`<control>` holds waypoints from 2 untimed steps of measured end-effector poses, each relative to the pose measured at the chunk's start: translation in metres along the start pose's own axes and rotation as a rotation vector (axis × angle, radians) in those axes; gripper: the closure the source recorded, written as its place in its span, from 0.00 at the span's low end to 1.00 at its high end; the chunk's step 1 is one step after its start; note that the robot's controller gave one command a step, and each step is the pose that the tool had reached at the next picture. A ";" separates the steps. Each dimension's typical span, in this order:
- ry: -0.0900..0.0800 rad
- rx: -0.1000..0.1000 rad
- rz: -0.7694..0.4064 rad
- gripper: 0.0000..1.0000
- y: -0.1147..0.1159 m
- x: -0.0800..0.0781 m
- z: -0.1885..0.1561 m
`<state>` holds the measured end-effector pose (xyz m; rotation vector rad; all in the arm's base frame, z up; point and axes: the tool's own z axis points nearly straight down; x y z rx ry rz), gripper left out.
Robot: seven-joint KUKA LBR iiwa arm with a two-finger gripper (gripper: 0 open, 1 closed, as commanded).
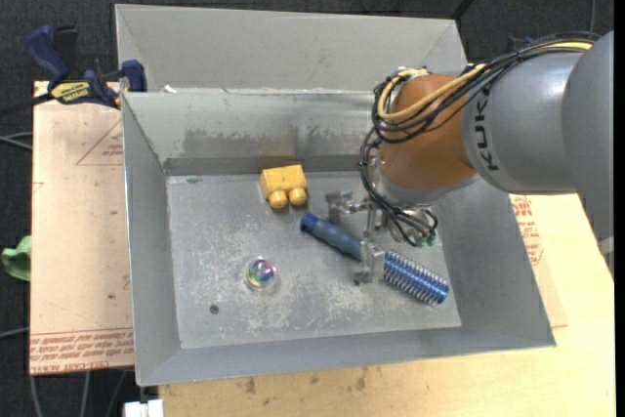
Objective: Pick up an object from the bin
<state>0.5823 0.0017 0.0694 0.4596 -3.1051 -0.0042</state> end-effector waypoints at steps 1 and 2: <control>-0.004 0.002 0.001 1.00 -0.002 -0.002 -0.001; -0.013 0.005 -0.125 1.00 0.007 -0.014 -0.138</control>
Offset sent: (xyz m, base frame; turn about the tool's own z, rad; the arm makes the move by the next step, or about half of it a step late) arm 0.0000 0.0000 0.0000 0.0000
